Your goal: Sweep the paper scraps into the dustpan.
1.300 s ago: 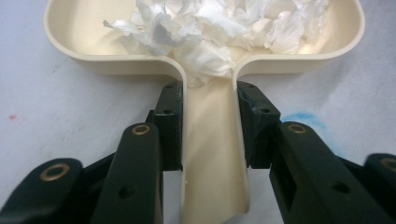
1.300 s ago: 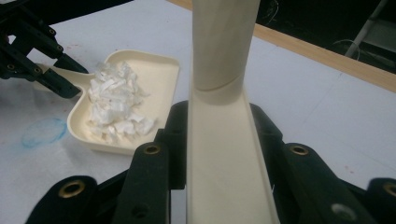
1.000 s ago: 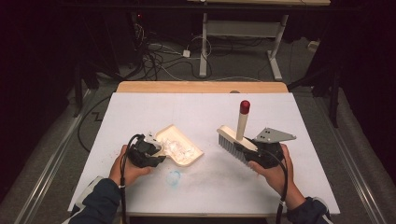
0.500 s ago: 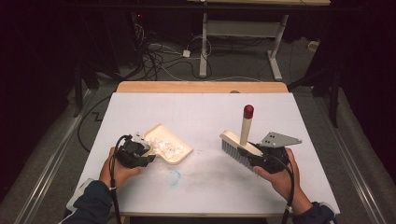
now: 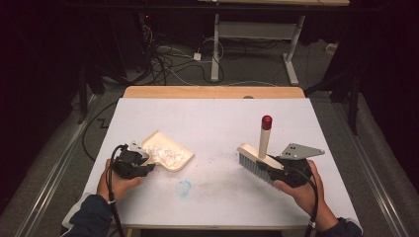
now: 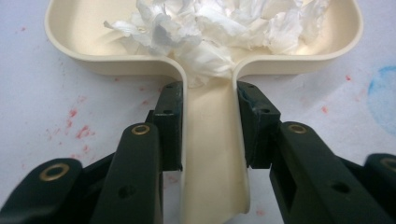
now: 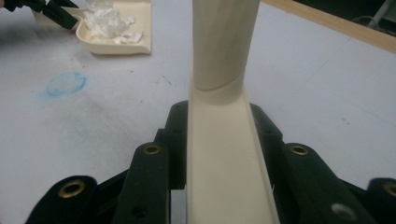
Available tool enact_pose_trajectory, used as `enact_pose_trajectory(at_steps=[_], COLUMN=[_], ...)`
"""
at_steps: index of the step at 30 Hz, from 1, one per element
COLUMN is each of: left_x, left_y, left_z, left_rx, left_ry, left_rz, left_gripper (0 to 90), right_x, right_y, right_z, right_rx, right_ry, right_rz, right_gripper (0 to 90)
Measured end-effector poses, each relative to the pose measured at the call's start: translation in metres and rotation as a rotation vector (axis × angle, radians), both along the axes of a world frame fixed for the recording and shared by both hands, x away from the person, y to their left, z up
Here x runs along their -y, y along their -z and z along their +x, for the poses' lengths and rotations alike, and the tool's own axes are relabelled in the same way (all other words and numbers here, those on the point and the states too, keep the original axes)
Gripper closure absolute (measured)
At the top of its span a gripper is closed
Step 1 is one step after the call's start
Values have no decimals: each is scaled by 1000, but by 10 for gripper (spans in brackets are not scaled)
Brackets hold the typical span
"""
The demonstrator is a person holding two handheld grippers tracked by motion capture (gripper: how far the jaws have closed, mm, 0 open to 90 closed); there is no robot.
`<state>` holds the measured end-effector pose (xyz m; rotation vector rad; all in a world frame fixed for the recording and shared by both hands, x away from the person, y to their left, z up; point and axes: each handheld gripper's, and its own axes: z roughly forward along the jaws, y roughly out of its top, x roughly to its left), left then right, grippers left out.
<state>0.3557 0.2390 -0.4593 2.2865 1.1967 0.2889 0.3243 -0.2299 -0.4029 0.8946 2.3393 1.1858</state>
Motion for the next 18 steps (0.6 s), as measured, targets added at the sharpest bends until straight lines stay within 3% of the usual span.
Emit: enact_pose_trajectory(at_steps=[12,18], left_x=[-14,-13], left_y=[0,0], left_z=[-5,-3], left_rx=[22,31], left_ry=[-78,-111], left_rz=[-5,-2], left_gripper=[636,636], right_x=[20,37], right_y=[-7,-12], right_z=[-14,-20], right_rx=[-40,-75], right_ry=[-12,-17], right_rz=[-6,-1], right_gripper=[677,677])
